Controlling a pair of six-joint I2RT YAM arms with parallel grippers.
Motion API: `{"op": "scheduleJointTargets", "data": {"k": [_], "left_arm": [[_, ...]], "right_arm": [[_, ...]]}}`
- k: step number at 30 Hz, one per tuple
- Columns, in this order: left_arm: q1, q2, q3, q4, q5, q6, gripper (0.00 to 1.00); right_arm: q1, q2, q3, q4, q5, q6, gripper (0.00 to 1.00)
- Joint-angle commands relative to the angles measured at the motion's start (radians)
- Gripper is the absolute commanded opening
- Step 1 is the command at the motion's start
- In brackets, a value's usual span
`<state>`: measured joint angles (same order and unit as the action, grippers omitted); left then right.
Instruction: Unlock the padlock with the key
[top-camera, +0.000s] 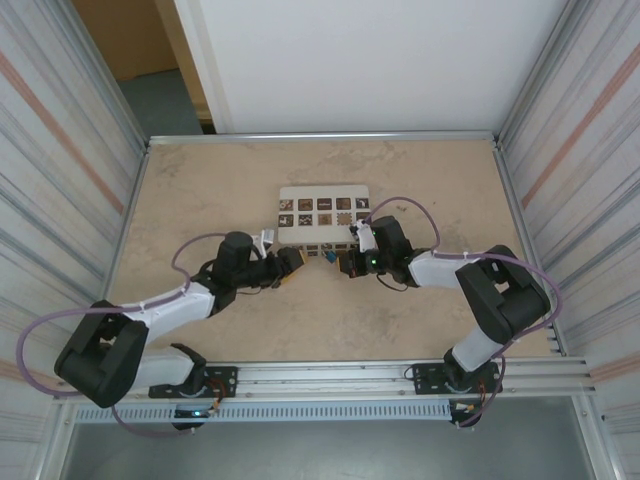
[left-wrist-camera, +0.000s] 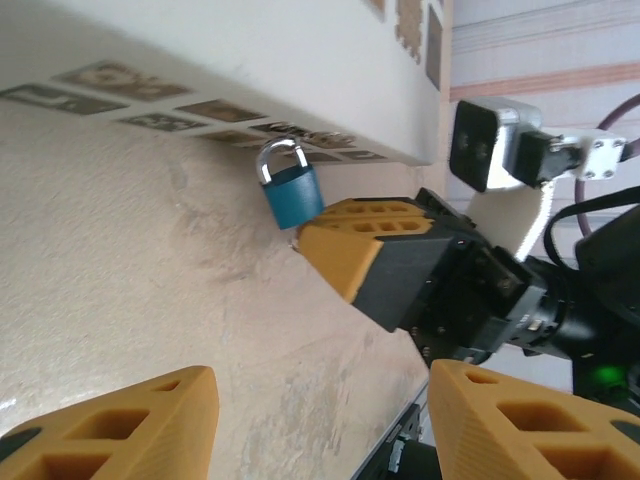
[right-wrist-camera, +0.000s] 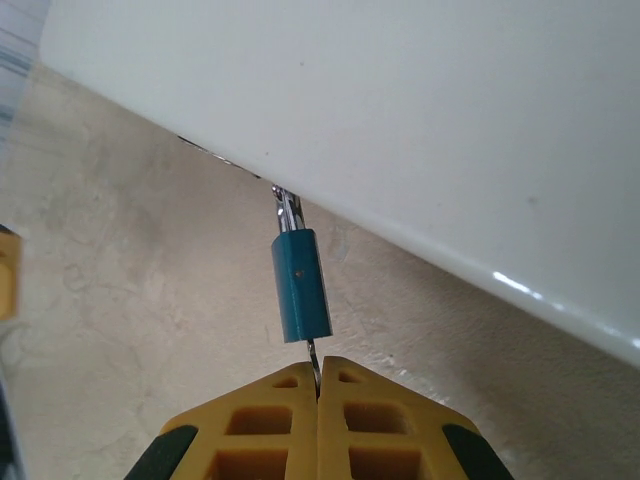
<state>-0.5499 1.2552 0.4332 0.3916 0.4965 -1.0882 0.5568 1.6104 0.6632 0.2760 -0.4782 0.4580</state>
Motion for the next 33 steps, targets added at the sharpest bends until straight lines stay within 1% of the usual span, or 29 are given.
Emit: {"op": "scheduleJointTargets", "data": {"k": [1, 8, 14, 19, 26, 33], "left_arm": [[-0.024, -0.025, -0.035, 0.183, -0.058, -0.083, 0.58], [-0.038, 0.012, -0.082, 0.336, -0.101, -0.158, 0.58], [-0.044, 0.052, -0.105, 0.394, -0.133, -0.212, 0.57], [-0.069, 0.106, -0.12, 0.463, -0.162, -0.264, 0.56], [-0.101, 0.268, -0.1, 0.635, -0.175, -0.325, 0.55], [-0.139, 0.419, -0.053, 0.763, -0.214, -0.371, 0.5]], "right_arm": [[0.006, -0.035, 0.051, -0.098, -0.051, 0.088, 0.0], [0.009, -0.043, 0.075, -0.116, -0.086, 0.207, 0.0], [0.017, -0.055, 0.072, -0.132, -0.07, 0.298, 0.0], [0.023, -0.058, 0.064, -0.12, -0.067, 0.36, 0.0], [0.026, -0.061, 0.067, -0.107, -0.073, 0.389, 0.0], [0.031, -0.058, 0.07, -0.117, -0.065, 0.395, 0.0]]}}
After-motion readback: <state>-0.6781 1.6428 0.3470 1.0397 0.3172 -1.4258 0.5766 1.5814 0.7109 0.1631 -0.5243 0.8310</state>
